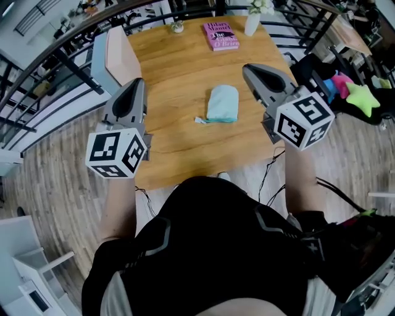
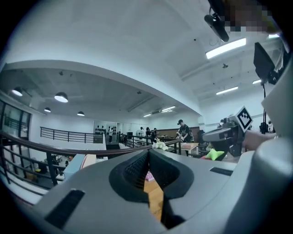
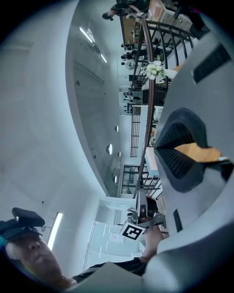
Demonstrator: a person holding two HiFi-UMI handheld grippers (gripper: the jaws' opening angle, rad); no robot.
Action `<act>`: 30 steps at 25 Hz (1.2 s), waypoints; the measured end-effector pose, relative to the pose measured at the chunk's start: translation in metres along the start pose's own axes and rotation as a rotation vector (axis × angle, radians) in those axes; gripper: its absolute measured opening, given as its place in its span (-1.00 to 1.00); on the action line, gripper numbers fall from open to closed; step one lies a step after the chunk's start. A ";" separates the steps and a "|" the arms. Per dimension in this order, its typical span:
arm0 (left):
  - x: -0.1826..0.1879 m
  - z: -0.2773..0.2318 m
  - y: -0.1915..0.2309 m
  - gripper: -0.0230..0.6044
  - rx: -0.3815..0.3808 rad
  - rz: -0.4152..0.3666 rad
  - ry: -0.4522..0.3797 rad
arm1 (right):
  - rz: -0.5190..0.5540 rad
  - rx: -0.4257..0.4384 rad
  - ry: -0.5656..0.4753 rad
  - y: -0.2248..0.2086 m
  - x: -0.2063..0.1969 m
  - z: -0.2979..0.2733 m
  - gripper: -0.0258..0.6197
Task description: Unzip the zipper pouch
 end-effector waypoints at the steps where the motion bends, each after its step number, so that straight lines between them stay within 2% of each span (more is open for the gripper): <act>1: 0.000 0.000 0.000 -0.83 0.003 -0.009 0.003 | 0.009 -0.004 0.001 0.001 0.001 -0.001 -0.89; 8: -0.004 -0.001 0.000 -0.83 -0.019 0.053 -0.018 | 0.073 -0.030 0.001 0.002 0.001 0.000 -0.90; 12: -0.008 -0.007 -0.005 -0.83 -0.043 0.039 0.007 | 0.070 -0.046 0.001 0.000 -0.002 0.001 -0.90; 21: -0.010 -0.012 -0.006 -0.83 -0.027 0.033 0.024 | 0.049 -0.061 0.011 -0.007 -0.005 0.002 -0.90; 26: -0.002 -0.012 -0.012 -0.83 -0.018 -0.010 0.025 | 0.080 -0.113 -0.016 -0.013 -0.001 0.004 -0.89; 30: -0.004 -0.016 -0.014 -0.83 -0.021 -0.030 0.041 | 0.089 -0.116 -0.014 -0.015 0.001 0.003 -0.89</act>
Point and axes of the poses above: the fingertips, and each gripper's own axes: z backward along the fingers, y to its left, x out of its top, the point moved 5 cm from there along z, backward along the fingers, and after that the axes turned 15 degrees about -x, right-handed, at the moved point
